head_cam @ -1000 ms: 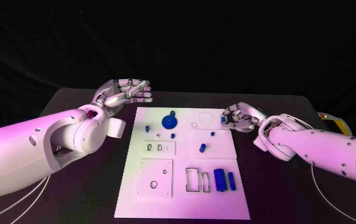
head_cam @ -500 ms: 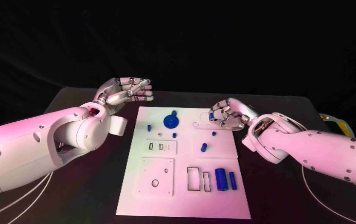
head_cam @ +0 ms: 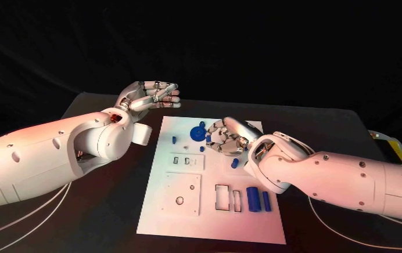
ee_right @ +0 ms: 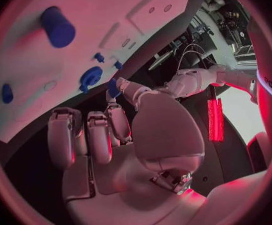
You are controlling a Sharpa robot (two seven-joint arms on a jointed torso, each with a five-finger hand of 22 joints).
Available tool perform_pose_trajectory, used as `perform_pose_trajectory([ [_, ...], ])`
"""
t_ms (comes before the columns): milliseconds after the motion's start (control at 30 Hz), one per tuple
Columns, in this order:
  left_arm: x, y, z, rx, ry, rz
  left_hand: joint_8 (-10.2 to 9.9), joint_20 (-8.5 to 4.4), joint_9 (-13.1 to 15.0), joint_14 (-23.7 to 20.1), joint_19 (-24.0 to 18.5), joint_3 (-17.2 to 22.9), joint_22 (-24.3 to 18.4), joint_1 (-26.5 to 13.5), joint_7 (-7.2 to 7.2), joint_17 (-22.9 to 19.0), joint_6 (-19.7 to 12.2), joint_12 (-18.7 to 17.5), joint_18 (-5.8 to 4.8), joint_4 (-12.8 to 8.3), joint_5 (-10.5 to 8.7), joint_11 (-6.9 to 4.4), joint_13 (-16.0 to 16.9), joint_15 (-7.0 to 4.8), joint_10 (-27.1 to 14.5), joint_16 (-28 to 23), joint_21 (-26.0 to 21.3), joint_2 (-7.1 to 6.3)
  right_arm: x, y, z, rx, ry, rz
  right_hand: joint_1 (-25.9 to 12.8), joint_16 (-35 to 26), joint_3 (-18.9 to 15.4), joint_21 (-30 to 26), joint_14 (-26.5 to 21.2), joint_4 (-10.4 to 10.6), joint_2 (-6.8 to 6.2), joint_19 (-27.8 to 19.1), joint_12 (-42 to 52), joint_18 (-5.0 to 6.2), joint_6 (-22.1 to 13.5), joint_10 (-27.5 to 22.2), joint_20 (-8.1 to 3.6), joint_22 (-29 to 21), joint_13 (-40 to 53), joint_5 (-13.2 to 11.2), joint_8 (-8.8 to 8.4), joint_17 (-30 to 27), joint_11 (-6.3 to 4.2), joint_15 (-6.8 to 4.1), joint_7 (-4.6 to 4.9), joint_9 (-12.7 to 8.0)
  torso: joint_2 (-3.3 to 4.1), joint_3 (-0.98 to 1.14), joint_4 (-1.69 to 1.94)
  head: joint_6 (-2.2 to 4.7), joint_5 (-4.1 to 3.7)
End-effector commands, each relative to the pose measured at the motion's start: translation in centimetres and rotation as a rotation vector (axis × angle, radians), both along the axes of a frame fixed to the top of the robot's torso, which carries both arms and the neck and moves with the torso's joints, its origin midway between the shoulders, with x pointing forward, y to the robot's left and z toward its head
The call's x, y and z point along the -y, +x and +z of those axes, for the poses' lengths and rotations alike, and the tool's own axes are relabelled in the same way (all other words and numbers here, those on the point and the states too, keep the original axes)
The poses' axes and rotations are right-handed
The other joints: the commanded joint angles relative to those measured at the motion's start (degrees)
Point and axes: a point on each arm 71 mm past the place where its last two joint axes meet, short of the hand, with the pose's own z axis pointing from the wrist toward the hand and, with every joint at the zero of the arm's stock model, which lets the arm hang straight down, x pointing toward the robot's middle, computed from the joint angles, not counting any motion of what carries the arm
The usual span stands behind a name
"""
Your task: Assemble the parts on the task board
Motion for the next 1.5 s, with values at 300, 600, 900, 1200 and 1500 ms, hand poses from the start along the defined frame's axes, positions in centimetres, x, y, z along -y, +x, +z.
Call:
perform_pose_trajectory([
  [300,0.5,0.0,0.1,0.0,-0.012,-0.025,-0.1,0.2,0.0,-0.4,0.1,-0.3,-0.1,-0.1,0.99,0.1,-0.4,-0.2,0.78,0.0,-0.32,0.25,0.1,0.13,0.3,-0.2,-0.3,0.4,-3.3,-1.4,-2.0,0.007,-0.131,0.075,-1.9,0.1,-0.4,0.1,5.6,0.7,-0.58,0.5,0.5,-0.86,0.3,0.9,-0.43,8.3,0.6,0.4,2.13,13.8,-0.22,-0.38,-0.49,1.3,0.01,-0.09,-0.02,-0.39,0.66],
  [600,0.6,-0.1,0.1,0.0,-0.014,-0.03,-0.1,0.2,0.0,-0.4,0.2,-0.3,-0.1,-0.1,0.91,0.1,-0.3,-0.2,0.78,0.0,-0.32,0.19,0.1,0.1,0.4,-0.2,-0.3,0.43,-4.6,-1.9,-3.1,0.015,-0.164,0.102,-2.1,0.1,-0.5,0.1,5.6,0.8,-0.77,0.5,0.5,-0.87,0.3,0.9,-0.45,8.3,0.7,0.5,2.19,13.8,-0.24,-0.41,-0.52,1.3,0.02,-0.02,0.03,-0.65,0.7],
  [900,0.6,-0.1,0.1,-0.002,-0.014,-0.031,-0.1,0.2,0.0,-0.4,0.2,-0.3,-0.1,-0.1,0.91,0.1,-0.3,-0.2,0.78,0.0,-0.32,0.18,0.1,0.1,0.4,-0.2,-0.3,0.43,-5.1,-2.0,-3.7,0.014,-0.185,0.11,-2.2,0.1,-0.5,0.1,5.6,0.9,-0.89,0.5,0.6,-0.87,0.3,1.0,-0.46,8.3,0.8,0.5,2.22,13.9,-0.26,-0.42,-0.54,1.3,0.01,-0.01,-0.03,-0.96,0.9],
  [1200,0.6,-0.1,0.1,-0.003,-0.014,-0.032,-0.1,0.2,0.0,-0.4,0.2,-0.3,-0.1,-0.1,0.91,0.1,-0.3,-0.2,0.78,0.0,-0.32,0.18,0.1,0.1,0.4,-0.2,-0.3,0.43,-5.4,-2.1,-4.0,0.007,-0.202,0.121,-2.5,0.1,-0.7,0.1,5.6,0.9,-1.2,0.5,0.6,-0.86,0.2,1.0,-0.48,8.3,0.8,0.5,2.26,13.8,-0.28,-0.44,-0.56,1.3,-0.01,0.0,0.0,-1.19,0.95],
  [1500,0.5,-0.1,0.1,-0.004,-0.013,-0.031,-0.1,0.2,0.0,-0.4,0.2,-0.3,-0.1,-0.1,0.91,0.1,-0.3,-0.2,0.78,0.0,-0.32,0.18,0.1,0.1,0.4,-0.2,-0.3,0.43,-5.4,-2.0,-4.4,0.006,-0.218,0.118,-2.8,0.1,-0.9,-0.1,5.6,0.9,-1.83,0.3,0.4,-0.79,0.1,0.8,-0.51,8.1,0.6,0.2,2.28,13.7,-0.27,-0.45,-0.53,1.3,-0.05,-0.01,0.01,-1.22,1.02],
])
